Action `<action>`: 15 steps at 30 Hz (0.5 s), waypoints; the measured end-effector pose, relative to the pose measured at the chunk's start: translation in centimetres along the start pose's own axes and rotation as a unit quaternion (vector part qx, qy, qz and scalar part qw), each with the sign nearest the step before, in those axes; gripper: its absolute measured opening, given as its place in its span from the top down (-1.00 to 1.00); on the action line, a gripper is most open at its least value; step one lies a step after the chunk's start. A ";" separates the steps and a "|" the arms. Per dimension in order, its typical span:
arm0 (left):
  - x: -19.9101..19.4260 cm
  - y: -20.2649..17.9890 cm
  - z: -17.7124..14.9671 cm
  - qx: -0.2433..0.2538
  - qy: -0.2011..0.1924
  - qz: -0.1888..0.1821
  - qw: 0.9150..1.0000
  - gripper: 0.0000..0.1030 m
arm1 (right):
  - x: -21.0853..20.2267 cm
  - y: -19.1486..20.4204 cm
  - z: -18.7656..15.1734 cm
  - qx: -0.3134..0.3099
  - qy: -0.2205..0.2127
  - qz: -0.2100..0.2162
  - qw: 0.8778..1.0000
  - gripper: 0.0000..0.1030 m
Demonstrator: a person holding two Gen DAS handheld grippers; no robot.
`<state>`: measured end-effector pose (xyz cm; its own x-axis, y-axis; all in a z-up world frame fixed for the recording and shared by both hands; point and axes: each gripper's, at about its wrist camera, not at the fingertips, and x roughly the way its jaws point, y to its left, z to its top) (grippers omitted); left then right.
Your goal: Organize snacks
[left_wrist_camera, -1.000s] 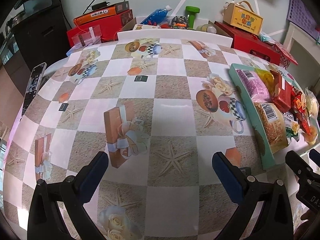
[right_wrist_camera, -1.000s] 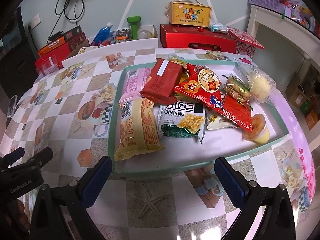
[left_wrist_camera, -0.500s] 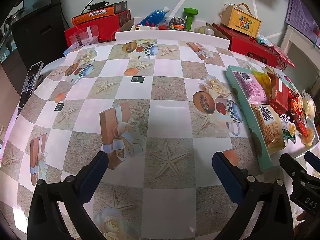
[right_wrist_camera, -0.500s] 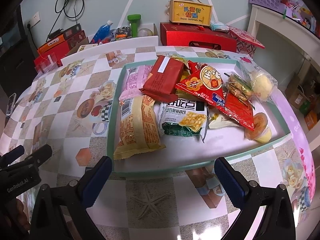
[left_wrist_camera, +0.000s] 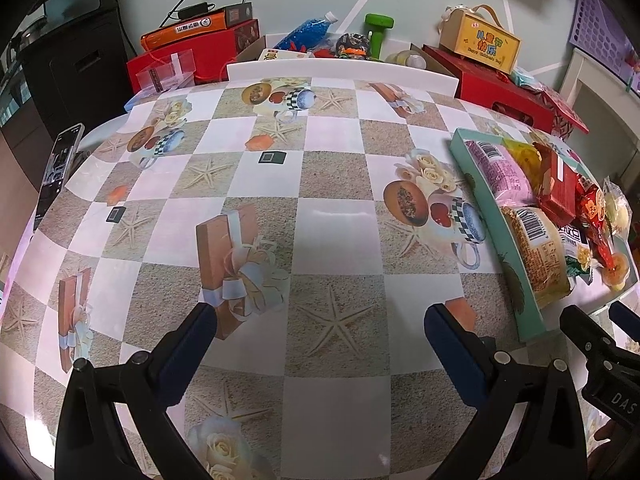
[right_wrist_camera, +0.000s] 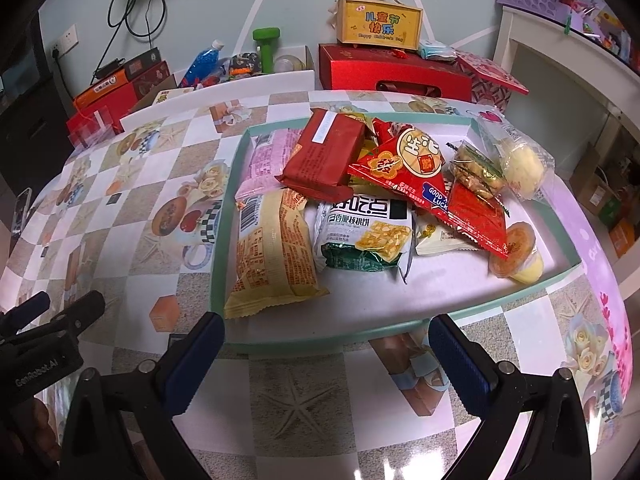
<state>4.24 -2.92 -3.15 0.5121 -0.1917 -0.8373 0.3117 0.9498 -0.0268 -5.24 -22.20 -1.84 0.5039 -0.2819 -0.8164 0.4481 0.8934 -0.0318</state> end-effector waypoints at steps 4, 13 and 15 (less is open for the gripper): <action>0.1 -0.1 0.0 0.002 0.001 0.002 1.000 -1.00 | 0.0 -0.1 0.0 0.003 0.002 0.001 1.000 -1.00; 0.3 -0.3 -0.1 0.007 0.003 0.005 1.000 -1.00 | 0.0 -0.5 0.0 0.007 0.003 0.001 1.000 -1.00; 0.3 -0.3 -0.1 0.006 0.003 0.004 1.000 -1.00 | 0.0 -0.5 0.0 0.007 0.003 0.001 1.000 -1.00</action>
<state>4.19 -3.21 -3.46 0.5101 -0.1818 -0.8407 0.3171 0.9483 -0.0127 -5.48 -22.61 -1.85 0.5000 -0.2774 -0.8204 0.4577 0.8888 -0.0215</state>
